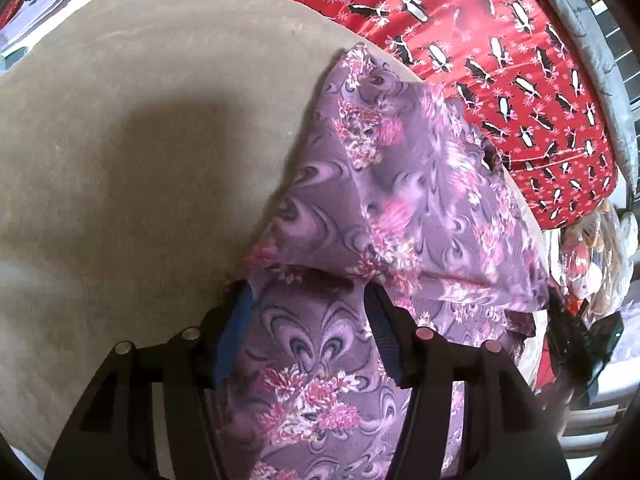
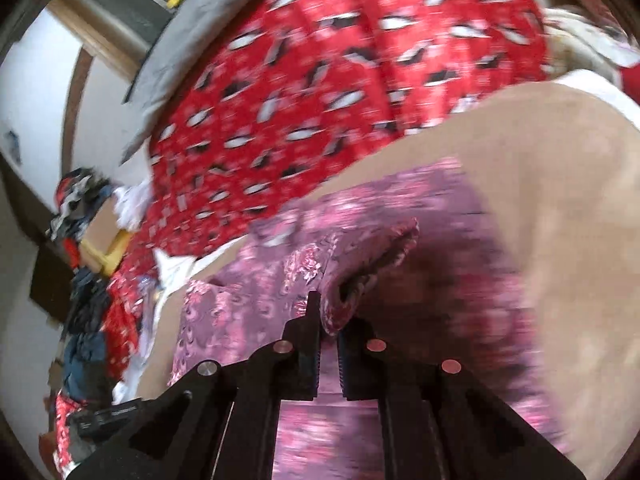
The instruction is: Fold small clothes
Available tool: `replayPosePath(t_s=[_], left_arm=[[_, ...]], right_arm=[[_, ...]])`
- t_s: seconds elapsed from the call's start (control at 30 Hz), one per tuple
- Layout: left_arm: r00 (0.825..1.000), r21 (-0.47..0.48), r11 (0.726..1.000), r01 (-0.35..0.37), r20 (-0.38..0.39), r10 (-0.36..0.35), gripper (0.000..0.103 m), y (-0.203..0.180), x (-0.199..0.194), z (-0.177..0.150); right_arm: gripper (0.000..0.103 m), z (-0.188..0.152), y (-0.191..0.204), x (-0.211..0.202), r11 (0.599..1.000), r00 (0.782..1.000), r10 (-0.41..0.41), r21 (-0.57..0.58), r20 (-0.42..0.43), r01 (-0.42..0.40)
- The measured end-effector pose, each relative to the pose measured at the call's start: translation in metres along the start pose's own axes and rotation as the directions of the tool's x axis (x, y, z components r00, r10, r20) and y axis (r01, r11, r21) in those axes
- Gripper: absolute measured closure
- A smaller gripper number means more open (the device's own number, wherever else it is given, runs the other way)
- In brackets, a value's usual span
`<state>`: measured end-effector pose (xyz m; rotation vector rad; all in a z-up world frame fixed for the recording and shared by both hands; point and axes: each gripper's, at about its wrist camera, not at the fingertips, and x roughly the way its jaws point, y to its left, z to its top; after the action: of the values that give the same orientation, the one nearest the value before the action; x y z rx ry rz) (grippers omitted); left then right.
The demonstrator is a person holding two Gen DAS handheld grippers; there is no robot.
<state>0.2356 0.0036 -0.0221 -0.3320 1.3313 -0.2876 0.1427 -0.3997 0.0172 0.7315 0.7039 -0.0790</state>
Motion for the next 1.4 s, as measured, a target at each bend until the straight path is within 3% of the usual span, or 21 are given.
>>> replayPosePath(t_s=[0.17,0.27,0.3,0.37,0.4,0.43,0.57,0.6,0.63,0.67,0.7,0.73,0.83,0.9,0.97,1.0,1.07,1.17,1.23,1.33,1.4], left_arm=[[1.000,0.026,0.999,0.021,-0.004,-0.020,0.046,-0.008,-0.013,-0.010],[0.998,0.082,0.996,0.031,0.045,-0.035,0.046,-0.023,-0.027,-0.012],[0.998,0.102,0.995,0.020,0.057,-0.026,0.046,-0.030,-0.028,-0.011],[0.998,0.132,0.991,-0.018,0.061,0.010,0.046,-0.043,-0.021,-0.003],[0.997,0.147,0.988,-0.056,0.064,0.047,0.046,-0.049,-0.015,0.002],[0.995,0.154,0.985,-0.079,0.066,0.070,0.046,-0.050,-0.012,0.003],[0.981,0.175,0.965,-0.196,0.021,0.195,0.042,-0.050,0.029,0.010],[0.977,0.186,0.959,-0.215,0.036,0.213,0.037,-0.051,0.031,0.009],[0.972,0.206,0.950,-0.236,0.054,0.230,0.037,-0.054,0.031,0.008],[0.967,0.231,0.939,-0.254,0.059,0.247,0.037,-0.059,0.029,0.007],[0.968,0.245,0.936,-0.252,0.058,0.246,0.037,-0.061,0.026,0.005],[0.971,0.254,0.937,-0.240,0.060,0.233,0.037,-0.063,0.022,0.003],[0.982,0.295,0.937,-0.188,0.044,0.183,0.037,-0.067,0.011,-0.017],[0.979,0.316,0.927,-0.202,0.025,0.205,0.037,-0.068,0.019,-0.030],[0.964,0.342,0.905,-0.253,0.008,0.267,0.033,-0.071,0.032,-0.043],[0.959,0.357,0.893,-0.274,0.032,0.282,0.033,-0.074,0.028,-0.048],[0.959,0.374,0.888,-0.266,0.010,0.283,0.033,-0.076,0.021,-0.054],[0.944,0.382,0.881,-0.280,-0.056,0.324,0.033,-0.070,0.015,-0.067],[0.926,0.379,0.880,-0.286,-0.125,0.355,0.033,-0.059,0.013,-0.079],[0.927,0.370,0.894,-0.253,-0.173,0.334,0.033,-0.043,-0.001,-0.103],[0.928,0.364,0.900,-0.239,-0.188,0.323,0.033,-0.031,-0.012,-0.117]], right_arm=[[0.096,-0.006,-0.042,0.002,0.996,0.995,-0.080,0.046,-0.055,0.082],[0.088,-0.009,-0.052,-0.001,0.993,0.998,-0.011,0.119,-0.056,0.018],[0.080,-0.009,-0.055,0.000,0.988,0.998,0.028,0.150,-0.051,-0.020],[0.078,-0.008,-0.056,0.003,0.984,0.997,0.045,0.172,-0.065,-0.034],[0.091,-0.006,-0.050,0.006,0.989,0.996,0.042,0.144,-0.078,-0.031],[0.097,-0.003,-0.043,0.003,0.995,0.997,0.046,0.096,-0.059,-0.040],[0.097,0.004,-0.032,-0.008,1.000,0.999,0.021,0.013,0.026,-0.021],[0.096,0.003,-0.037,-0.001,1.000,1.000,-0.021,0.011,-0.003,0.021],[0.098,0.000,-0.048,0.018,0.996,0.991,-0.085,0.009,-0.104,0.086],[0.098,-0.004,-0.054,0.027,0.993,0.979,-0.119,0.006,-0.163,0.122],[0.095,-0.006,-0.057,0.027,0.993,0.980,-0.112,0.005,-0.165,0.115],[0.087,-0.005,-0.051,0.018,0.994,0.985,-0.111,-0.011,-0.132,0.110],[0.086,-0.006,-0.028,-0.009,0.990,0.992,-0.102,-0.107,-0.073,0.094],[0.080,-0.013,-0.021,-0.016,0.985,0.992,-0.092,-0.154,-0.086,0.078],[0.079,-0.028,-0.026,0.000,0.973,0.963,-0.163,-0.194,-0.214,0.121],[0.079,-0.040,-0.032,0.014,0.960,0.923,-0.233,-0.222,-0.306,0.169],[0.080,-0.046,-0.029,0.005,0.954,0.930,-0.233,-0.251,-0.283,0.162],[0.069,-0.054,-0.022,-0.009,0.955,0.897,-0.249,-0.246,-0.364,0.165],[0.065,-0.071,-0.018,-0.023,0.939,0.858,-0.285,-0.302,-0.426,0.162],[0.063,-0.101,-0.017,-0.049,0.921,0.823,-0.316,-0.363,-0.472,0.145],[0.061,-0.117,-0.021,-0.069,0.923,0.816,-0.311,-0.361,-0.488,0.136]])
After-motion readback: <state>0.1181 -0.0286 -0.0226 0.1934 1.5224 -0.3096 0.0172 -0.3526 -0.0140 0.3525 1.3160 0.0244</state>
